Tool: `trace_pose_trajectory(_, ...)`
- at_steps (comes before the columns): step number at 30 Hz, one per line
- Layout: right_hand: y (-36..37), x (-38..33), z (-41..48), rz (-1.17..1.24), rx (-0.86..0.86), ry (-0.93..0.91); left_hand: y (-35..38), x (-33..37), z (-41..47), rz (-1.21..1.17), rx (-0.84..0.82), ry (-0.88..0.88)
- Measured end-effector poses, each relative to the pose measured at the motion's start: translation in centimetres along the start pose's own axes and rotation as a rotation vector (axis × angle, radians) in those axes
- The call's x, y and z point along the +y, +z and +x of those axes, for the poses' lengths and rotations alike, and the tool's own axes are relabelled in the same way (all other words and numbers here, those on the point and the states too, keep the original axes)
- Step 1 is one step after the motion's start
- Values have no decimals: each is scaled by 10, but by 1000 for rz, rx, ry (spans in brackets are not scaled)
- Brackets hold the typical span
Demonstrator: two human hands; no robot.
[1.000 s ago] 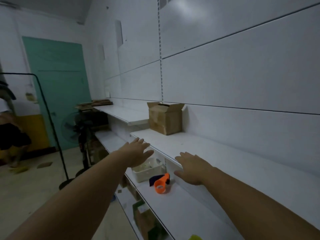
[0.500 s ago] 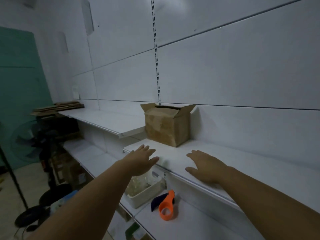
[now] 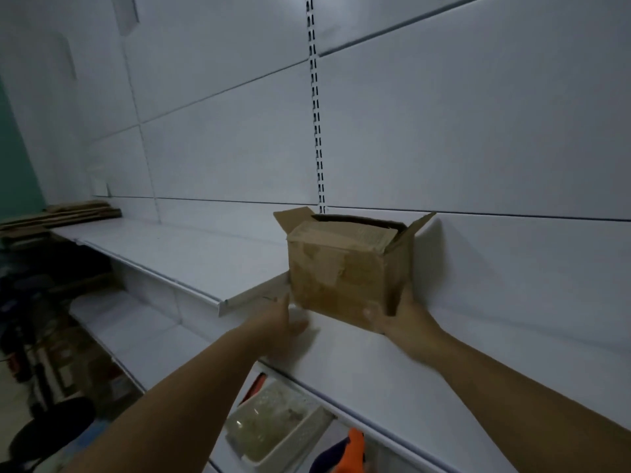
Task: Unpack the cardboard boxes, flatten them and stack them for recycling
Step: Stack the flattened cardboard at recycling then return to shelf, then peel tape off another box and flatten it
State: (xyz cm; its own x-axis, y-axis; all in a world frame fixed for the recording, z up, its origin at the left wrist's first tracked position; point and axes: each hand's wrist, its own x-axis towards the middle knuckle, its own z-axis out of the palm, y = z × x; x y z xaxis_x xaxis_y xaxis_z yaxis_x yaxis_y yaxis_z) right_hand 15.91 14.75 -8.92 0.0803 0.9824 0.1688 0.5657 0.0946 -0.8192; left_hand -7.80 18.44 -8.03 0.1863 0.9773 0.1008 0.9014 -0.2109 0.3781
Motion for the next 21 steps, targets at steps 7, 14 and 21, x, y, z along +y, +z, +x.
trace_pose_trajectory(7,16,20,16,31,103,45,24,-18,65,-435,119,100)
trace_pose_trajectory(14,12,11,7,194,162,99,33,-32,74,-649,132,80)
trace_pose_trajectory(21,-24,-43,-31,40,245,221,21,-31,43,-831,32,206)
